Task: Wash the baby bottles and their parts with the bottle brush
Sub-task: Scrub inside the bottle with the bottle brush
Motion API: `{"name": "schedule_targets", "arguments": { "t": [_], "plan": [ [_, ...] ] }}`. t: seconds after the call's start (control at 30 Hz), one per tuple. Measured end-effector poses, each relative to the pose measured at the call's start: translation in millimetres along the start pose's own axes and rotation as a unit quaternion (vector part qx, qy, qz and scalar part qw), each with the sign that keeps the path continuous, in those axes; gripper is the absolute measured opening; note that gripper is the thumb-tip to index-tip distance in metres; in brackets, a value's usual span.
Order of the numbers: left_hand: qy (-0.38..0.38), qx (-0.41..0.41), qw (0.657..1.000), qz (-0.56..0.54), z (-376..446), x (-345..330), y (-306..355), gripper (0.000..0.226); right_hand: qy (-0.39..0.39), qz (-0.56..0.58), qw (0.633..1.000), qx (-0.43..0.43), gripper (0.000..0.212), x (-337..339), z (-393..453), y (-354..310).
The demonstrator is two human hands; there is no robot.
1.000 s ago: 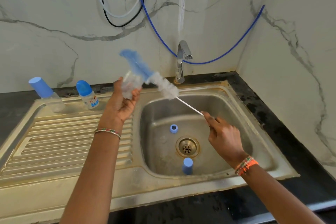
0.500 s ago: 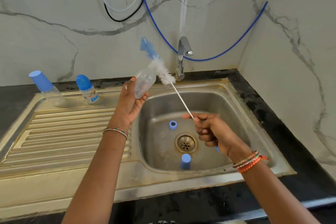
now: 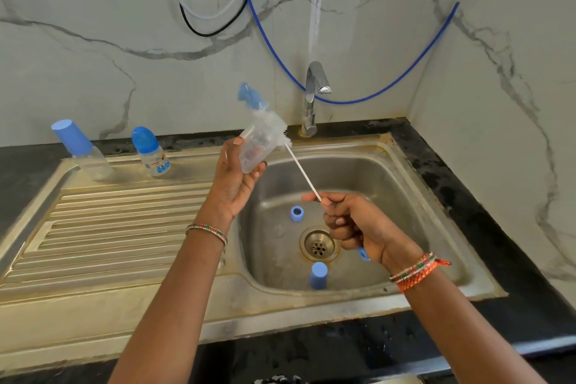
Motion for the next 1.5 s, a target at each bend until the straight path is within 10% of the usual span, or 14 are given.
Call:
{"name": "schedule_targets", "arguments": {
  "t": [0.13,0.3,0.47,0.63,0.97,1.23,1.5],
  "plan": [
    [0.069,-0.078,0.993,-0.047,9.5,7.1,22.5,0.020,-0.017,-0.023,1.000,0.007,0.038,1.0,-8.4,0.1],
    [-0.031,0.007,0.996,0.086,-3.2,0.2,18.0,0.021,-0.001,-0.022,1.000,0.004,0.039,3.2,-5.3,-5.6],
    [0.096,-0.087,0.991,0.020,5.5,12.9,34.4,0.007,-0.011,-0.032,0.999,0.007,0.041,-2.8,-6.8,-6.1],
    [-0.023,-0.009,0.991,0.134,-3.6,14.5,23.1,0.008,-0.009,-0.023,1.000,-0.012,0.038,-2.3,-6.0,-2.9],
    [0.153,-0.211,0.913,0.315,10.3,37.4,25.8,0.029,0.051,-0.091,0.995,0.004,0.035,-1.5,-16.7,13.0],
    [-0.006,-0.148,0.934,0.326,-1.4,23.4,3.4,0.031,0.263,-0.369,0.881,0.137,0.030,-2.8,5.0,13.4],
    [-0.040,-0.121,0.945,0.300,-1.4,28.6,16.9,0.032,0.290,-0.485,0.813,0.142,0.040,4.5,-6.6,13.0]
  ]
}}
Point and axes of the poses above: each hand's wrist, its own z-axis towards the middle knuckle, its own x-axis out of the back of the hand, y = z × x, the point moved 1 cm from there along z, towards the middle knuckle, and after that the axes turned 12 degrees about -z, right-handed, at the moved point
